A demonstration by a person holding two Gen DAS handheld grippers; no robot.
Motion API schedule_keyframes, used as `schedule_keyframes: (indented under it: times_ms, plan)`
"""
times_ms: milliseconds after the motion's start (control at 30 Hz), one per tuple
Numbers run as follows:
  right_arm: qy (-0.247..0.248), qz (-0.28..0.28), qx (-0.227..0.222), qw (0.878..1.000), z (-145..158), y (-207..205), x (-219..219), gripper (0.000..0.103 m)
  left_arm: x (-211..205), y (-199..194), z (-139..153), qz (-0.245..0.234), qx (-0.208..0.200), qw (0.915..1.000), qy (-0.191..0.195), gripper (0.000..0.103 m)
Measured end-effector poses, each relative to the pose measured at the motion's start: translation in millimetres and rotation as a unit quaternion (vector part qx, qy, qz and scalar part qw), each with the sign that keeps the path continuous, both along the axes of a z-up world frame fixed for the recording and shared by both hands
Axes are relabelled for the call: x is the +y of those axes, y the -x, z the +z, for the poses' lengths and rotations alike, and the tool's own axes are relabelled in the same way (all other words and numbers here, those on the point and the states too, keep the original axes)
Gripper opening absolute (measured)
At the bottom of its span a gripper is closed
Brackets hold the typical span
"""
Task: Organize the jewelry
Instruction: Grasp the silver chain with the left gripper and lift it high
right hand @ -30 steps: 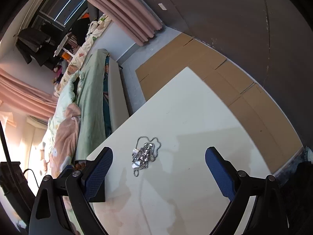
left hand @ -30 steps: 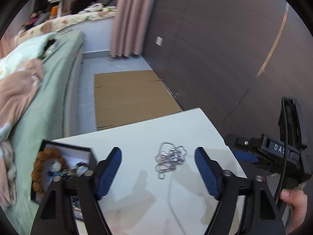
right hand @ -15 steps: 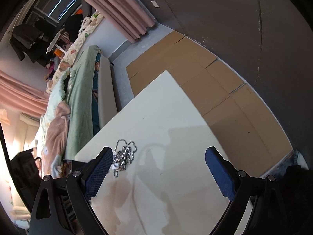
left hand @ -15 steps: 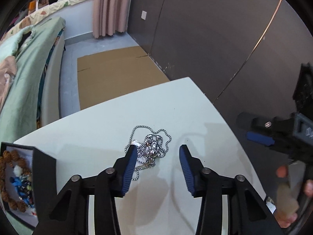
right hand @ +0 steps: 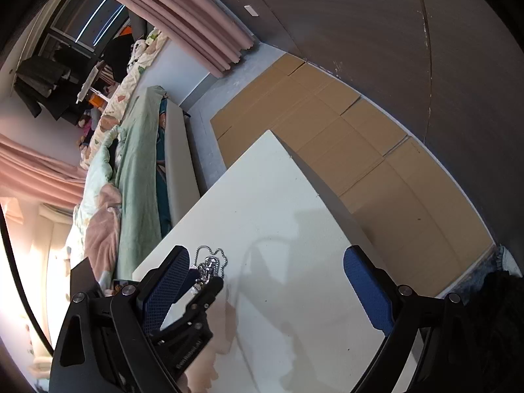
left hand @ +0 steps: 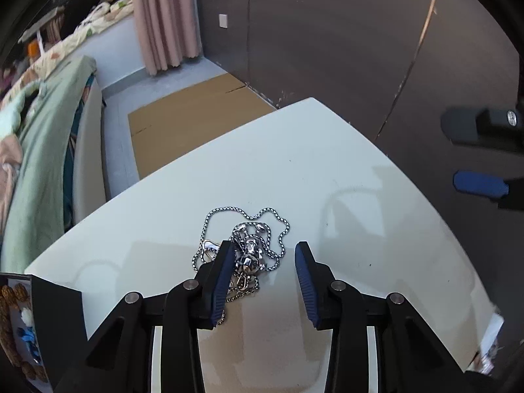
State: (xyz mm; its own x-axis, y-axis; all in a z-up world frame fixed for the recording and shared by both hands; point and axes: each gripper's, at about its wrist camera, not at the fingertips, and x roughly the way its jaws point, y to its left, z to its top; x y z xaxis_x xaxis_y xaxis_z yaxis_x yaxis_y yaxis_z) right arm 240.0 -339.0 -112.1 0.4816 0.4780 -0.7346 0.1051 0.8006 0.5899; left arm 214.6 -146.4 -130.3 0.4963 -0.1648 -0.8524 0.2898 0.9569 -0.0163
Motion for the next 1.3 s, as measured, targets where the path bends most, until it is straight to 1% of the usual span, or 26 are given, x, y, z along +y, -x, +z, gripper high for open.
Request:
schedule_keyframes:
  times_ms: [67,133,167,200,300,333,467,600,767,833,933,1100,1233,1300]
  plan:
    - [-0.001,0.000,0.000,1.000,-0.1,0.0,0.0,0.096,-3.8,2.4,-1.1,-0.007,-0.004,0.9998,-0.018,0.039]
    - [0.000,0.000,0.001,1.000,-0.2,-0.2,0.2,0.096,-4.8,2.7,-1.1,-0.011,-0.003,0.9997,-0.023,0.039]
    - [0.000,0.000,0.001,1.000,0.0,-0.2,0.0,0.096,-5.1,2.6,-1.9,-0.014,0.002,0.9996,-0.022,0.027]
    - [0.000,0.000,0.001,1.000,0.8,0.4,1.2,0.096,-6.3,2.8,-4.2,-0.018,0.008,0.9995,-0.025,0.019]
    - [-0.003,0.000,0.000,1.000,2.4,0.5,1.7,0.096,-9.4,5.3,-5.5,-0.026,-0.001,0.9989,-0.039,0.019]
    - [-0.004,0.000,-0.001,1.000,2.6,1.0,2.1,0.096,-8.7,5.4,-5.5,-0.025,-0.001,0.9990,-0.037,0.019]
    - [-0.003,0.002,-0.002,1.000,3.9,1.5,2.3,0.096,3.9,3.5,-3.5,-0.005,0.009,0.9999,-0.001,0.018]
    - [-0.002,0.011,-0.002,1.000,3.3,0.7,5.4,0.096,23.3,3.1,11.8,0.021,-0.001,0.9991,0.037,0.018]
    - [-0.008,0.025,-0.004,1.000,3.9,-0.2,15.1,0.096,43.6,6.6,45.3,0.040,-0.030,0.9969,0.061,0.018]
    - [-0.005,0.037,-0.009,0.999,6.2,-0.4,24.3,0.096,51.0,8.2,57.6,0.047,-0.038,0.9955,0.073,0.010]
    - [-0.002,0.051,-0.014,0.999,8.9,-0.9,37.3,0.095,62.1,13.0,82.0,0.055,-0.055,0.9934,0.085,0.010]
    - [0.002,0.068,-0.012,0.998,6.8,-2.9,54.1,0.095,70.9,30.1,132.4,0.048,-0.095,0.9896,0.097,0.010]
    - [0.005,0.086,-0.010,0.996,4.8,-1.6,68.7,0.090,74.5,44.3,166.4,0.046,-0.124,0.9857,0.104,0.010]
    - [0.008,0.093,-0.011,0.996,4.3,-0.2,73.9,0.089,77.7,51.0,181.0,0.045,-0.138,0.9835,0.108,0.010]
